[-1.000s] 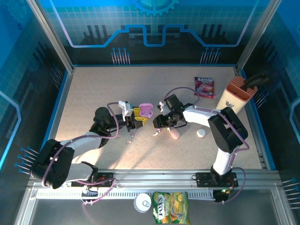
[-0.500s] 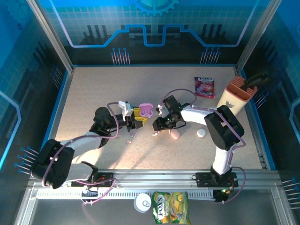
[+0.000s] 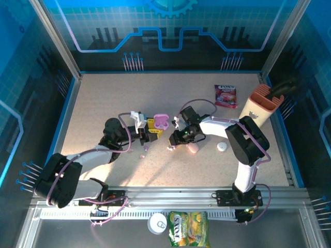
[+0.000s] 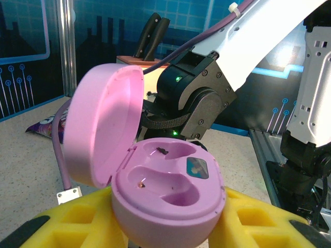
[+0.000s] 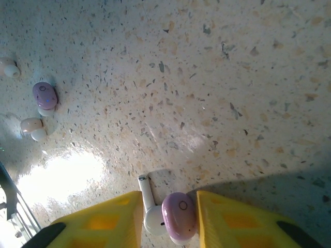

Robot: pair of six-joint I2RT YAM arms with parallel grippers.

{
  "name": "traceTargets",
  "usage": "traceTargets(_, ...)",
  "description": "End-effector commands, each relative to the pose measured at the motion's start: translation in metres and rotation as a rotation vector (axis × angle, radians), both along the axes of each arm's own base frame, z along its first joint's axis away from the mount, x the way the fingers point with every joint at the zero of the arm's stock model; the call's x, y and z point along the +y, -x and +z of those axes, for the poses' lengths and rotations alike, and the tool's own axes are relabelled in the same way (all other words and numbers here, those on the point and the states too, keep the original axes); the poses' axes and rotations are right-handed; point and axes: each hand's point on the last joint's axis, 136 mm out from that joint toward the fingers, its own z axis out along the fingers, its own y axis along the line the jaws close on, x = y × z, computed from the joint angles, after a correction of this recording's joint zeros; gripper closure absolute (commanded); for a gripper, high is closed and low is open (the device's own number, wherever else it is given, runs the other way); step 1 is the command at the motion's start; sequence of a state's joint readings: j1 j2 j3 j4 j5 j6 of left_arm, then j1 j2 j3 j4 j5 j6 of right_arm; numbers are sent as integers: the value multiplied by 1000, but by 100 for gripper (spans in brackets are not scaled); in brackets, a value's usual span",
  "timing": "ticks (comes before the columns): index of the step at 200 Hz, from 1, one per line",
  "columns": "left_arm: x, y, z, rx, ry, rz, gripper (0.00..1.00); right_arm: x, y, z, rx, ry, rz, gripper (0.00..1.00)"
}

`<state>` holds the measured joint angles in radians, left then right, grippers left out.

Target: Insert wireless bluetooth earbuds into charging case

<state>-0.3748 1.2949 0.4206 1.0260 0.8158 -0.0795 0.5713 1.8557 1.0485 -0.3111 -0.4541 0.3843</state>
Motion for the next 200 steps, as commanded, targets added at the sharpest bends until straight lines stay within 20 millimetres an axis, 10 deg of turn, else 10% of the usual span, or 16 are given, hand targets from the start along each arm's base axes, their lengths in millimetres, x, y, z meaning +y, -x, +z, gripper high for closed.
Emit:
traceTargets(1,1,-1,2,-19,-2,-1,61,1,13,-4,45,0,27,71)
traceTargets(200,3,-2,-7,-16,-23,21,61,-13,8,0,-64,116,-21,78)
